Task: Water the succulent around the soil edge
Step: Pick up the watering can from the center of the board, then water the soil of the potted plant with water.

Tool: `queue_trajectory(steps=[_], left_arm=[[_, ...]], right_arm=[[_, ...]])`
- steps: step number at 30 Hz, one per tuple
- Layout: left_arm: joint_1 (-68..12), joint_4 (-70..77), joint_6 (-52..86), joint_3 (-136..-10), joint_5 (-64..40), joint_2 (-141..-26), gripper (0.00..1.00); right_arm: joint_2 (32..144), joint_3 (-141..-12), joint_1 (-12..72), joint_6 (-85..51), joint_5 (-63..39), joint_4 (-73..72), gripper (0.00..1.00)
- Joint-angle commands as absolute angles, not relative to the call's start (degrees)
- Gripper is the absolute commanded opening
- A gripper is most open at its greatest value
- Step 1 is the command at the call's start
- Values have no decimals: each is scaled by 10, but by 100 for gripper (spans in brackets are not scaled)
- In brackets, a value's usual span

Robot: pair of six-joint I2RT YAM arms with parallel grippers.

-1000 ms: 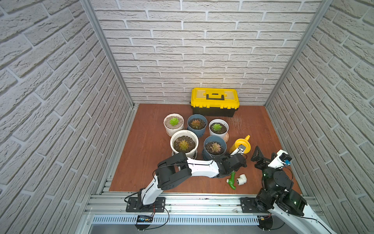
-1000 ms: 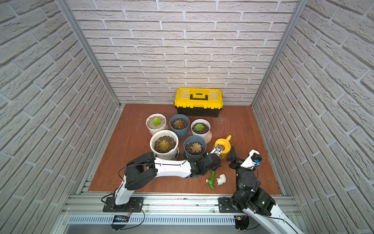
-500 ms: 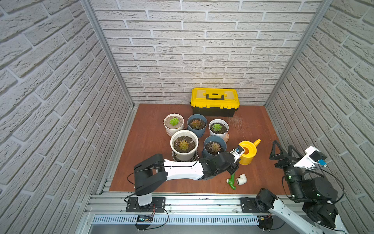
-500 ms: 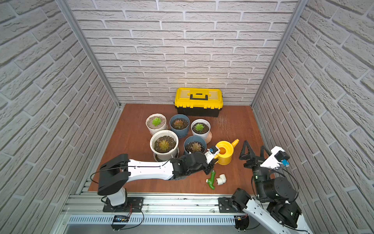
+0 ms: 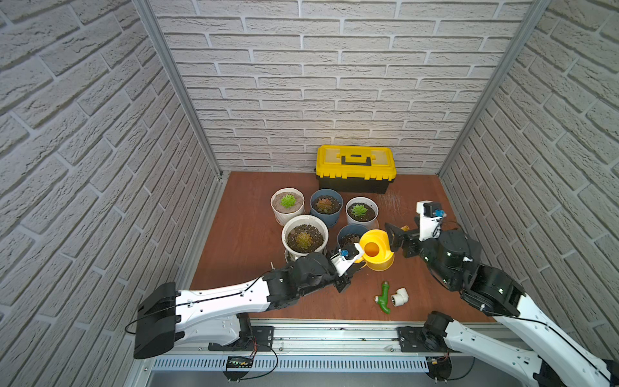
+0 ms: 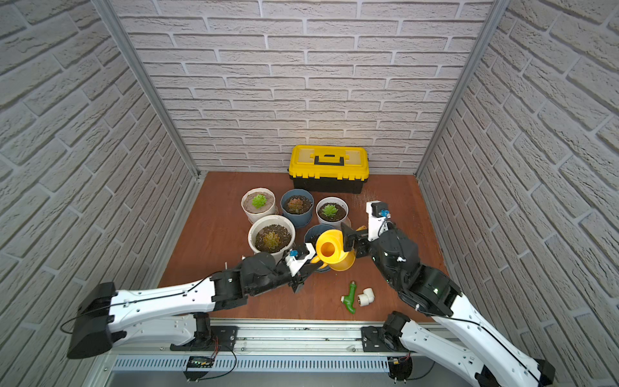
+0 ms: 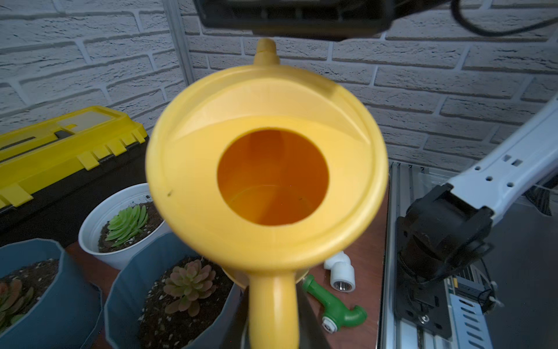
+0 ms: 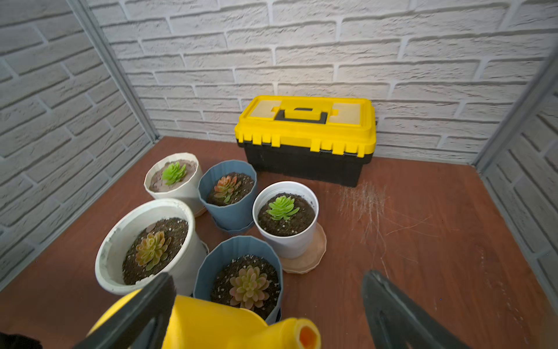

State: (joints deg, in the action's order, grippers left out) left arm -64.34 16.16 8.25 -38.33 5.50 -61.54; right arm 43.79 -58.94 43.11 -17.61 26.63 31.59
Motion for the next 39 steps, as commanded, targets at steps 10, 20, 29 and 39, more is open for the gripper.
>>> queue_trajectory(steps=[10,20,29,39], left_arm=[[-634,192,45,-281,154,-380,0],[-633,258,30,-270,137,-319,0],[-633,278,31,-255,143,-283,0],[-633,252,14,-262,159,-245,0]], right_arm=[[512,-578,400,-233,93,224,100],[540,-524,400,-268,62,164,100],[569,-506,400,-256,67,133,100],[603,-488,400,-241,45,69,100]])
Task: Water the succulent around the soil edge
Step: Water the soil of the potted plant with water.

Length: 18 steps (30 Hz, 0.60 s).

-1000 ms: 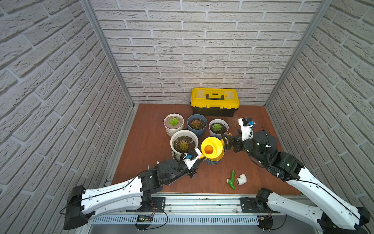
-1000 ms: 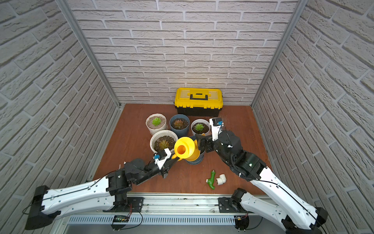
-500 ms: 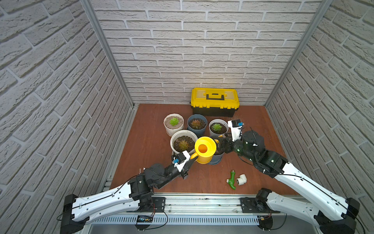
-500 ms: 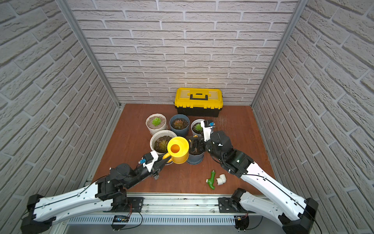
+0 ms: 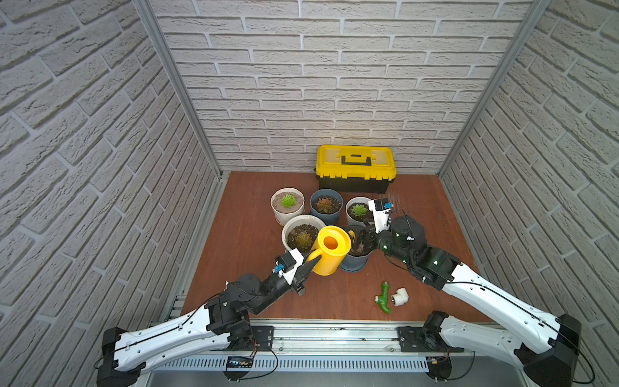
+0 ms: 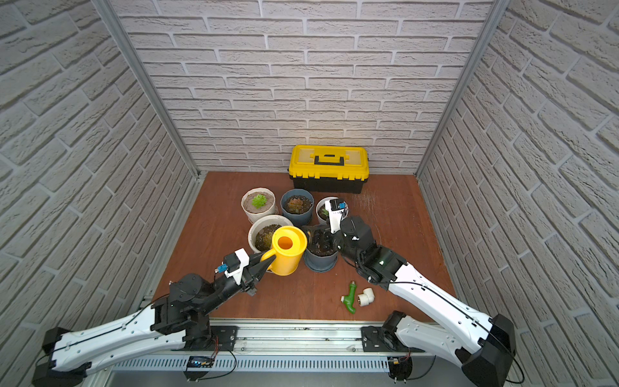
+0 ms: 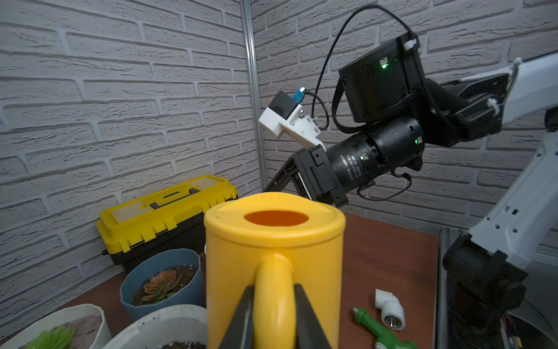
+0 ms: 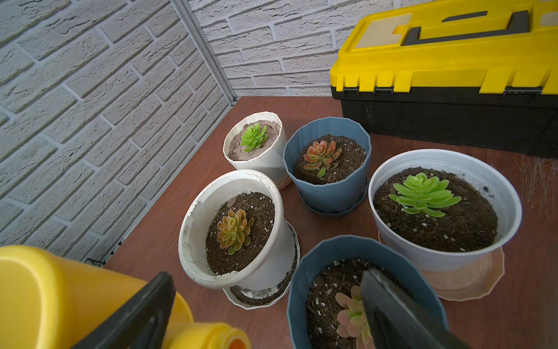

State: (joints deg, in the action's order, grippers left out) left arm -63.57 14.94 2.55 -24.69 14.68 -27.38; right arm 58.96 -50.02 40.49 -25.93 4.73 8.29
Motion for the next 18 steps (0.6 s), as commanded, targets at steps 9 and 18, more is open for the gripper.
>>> queue_trajectory(steps=[9,18], left_arm=[[-632,131,31,-272,179,-196,0],[-632,-100,94,-306,297,-107,0]], right_arm=[[570,-496,400,-212,-47,32,100],[378,-355,400,-141,-42,-49,100]])
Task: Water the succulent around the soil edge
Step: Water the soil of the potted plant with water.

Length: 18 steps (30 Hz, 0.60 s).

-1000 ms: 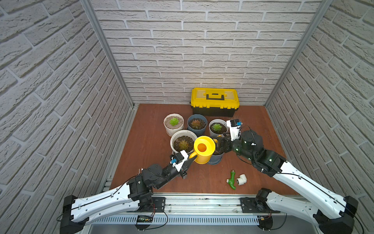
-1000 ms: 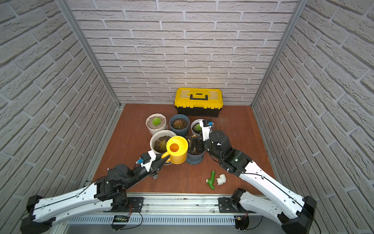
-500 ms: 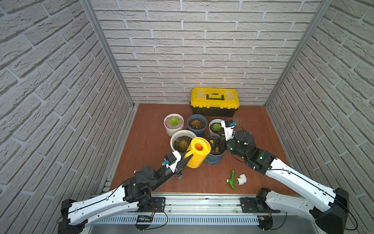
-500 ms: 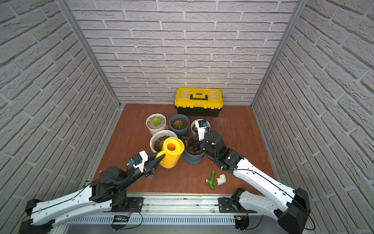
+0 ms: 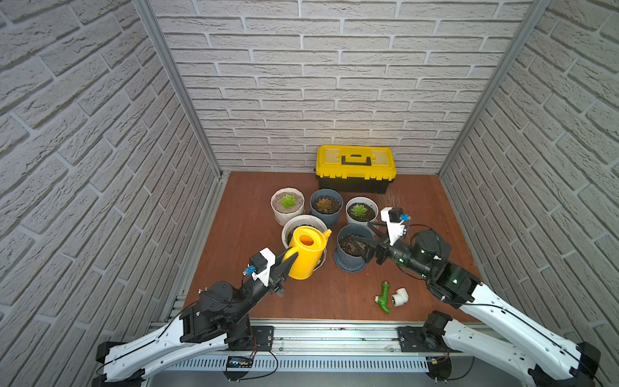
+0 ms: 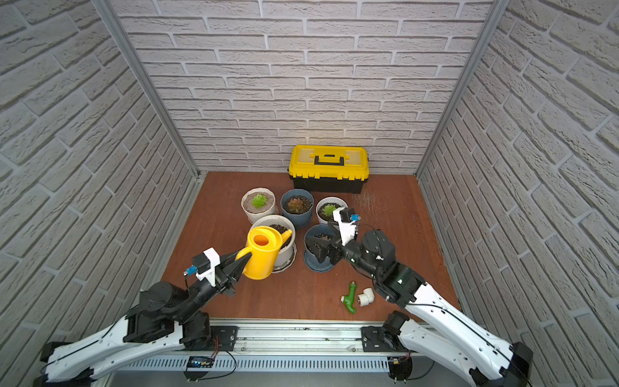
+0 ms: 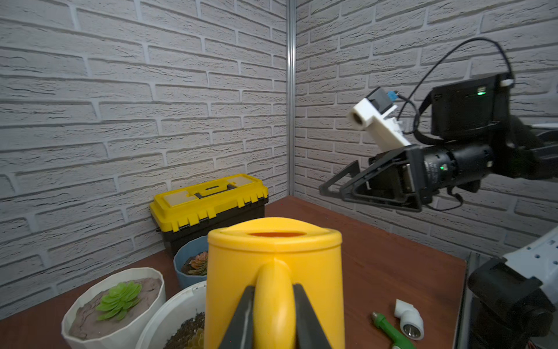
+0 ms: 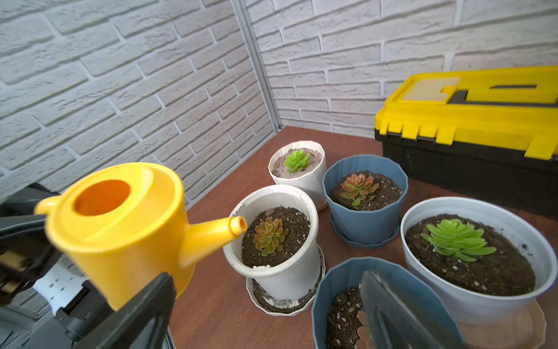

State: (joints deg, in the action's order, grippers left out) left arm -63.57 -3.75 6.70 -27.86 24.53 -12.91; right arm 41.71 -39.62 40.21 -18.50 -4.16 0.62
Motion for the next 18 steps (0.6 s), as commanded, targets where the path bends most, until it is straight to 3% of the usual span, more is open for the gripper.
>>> queue_trajectory(steps=[1,8,18], left_arm=[[-631,-115,97,-309,303,-98,0],[-631,-227,122,-367,343,-107,0],[-625,-289,145,-483,349,-279,0]], right_arm=[[364,-336,400,-134,-35,-61,100],[305,-267,400,-97,-18,-93,100],[332,-264,400,-101,-52,-96,100]])
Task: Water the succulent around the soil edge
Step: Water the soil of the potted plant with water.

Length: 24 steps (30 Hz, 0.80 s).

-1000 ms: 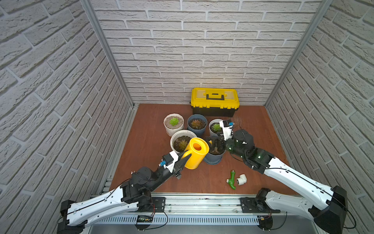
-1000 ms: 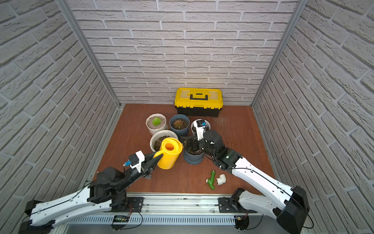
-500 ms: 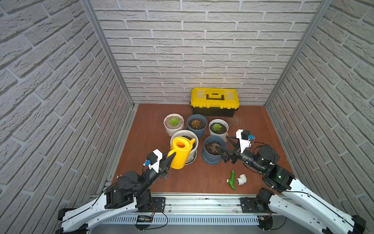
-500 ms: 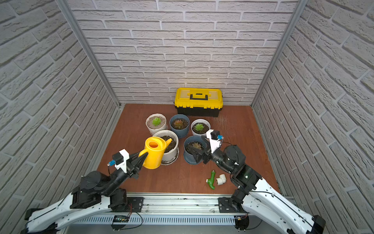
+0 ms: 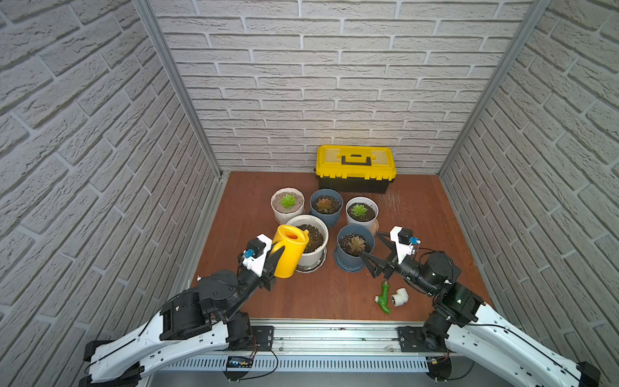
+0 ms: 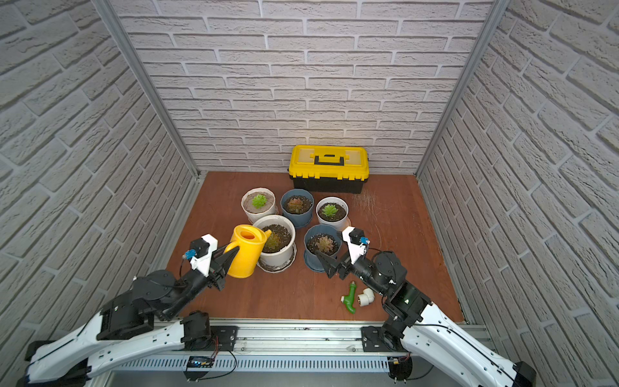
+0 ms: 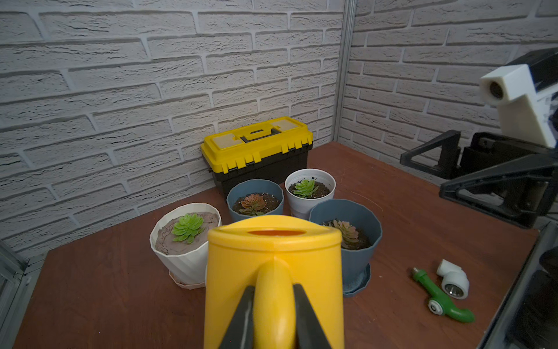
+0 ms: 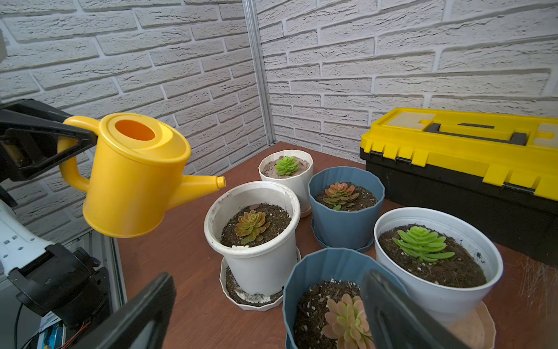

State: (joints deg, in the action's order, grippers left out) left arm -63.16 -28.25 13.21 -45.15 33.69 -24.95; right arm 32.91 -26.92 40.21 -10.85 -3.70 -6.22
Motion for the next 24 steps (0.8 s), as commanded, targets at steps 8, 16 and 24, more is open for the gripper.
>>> queue_trajectory(steps=[8,16,24], left_arm=[[-580,-281,151,-516,283,-358,0],[-505,-275,171,-533,176,-410,0],[-464,-278,170,-566,115,-476,0]], right_arm=[[324,-255,400,-104,-42,-101,100],[323,-254,400,-105,-36,-99,100],[324,-253,400,-106,-31,-98,100]])
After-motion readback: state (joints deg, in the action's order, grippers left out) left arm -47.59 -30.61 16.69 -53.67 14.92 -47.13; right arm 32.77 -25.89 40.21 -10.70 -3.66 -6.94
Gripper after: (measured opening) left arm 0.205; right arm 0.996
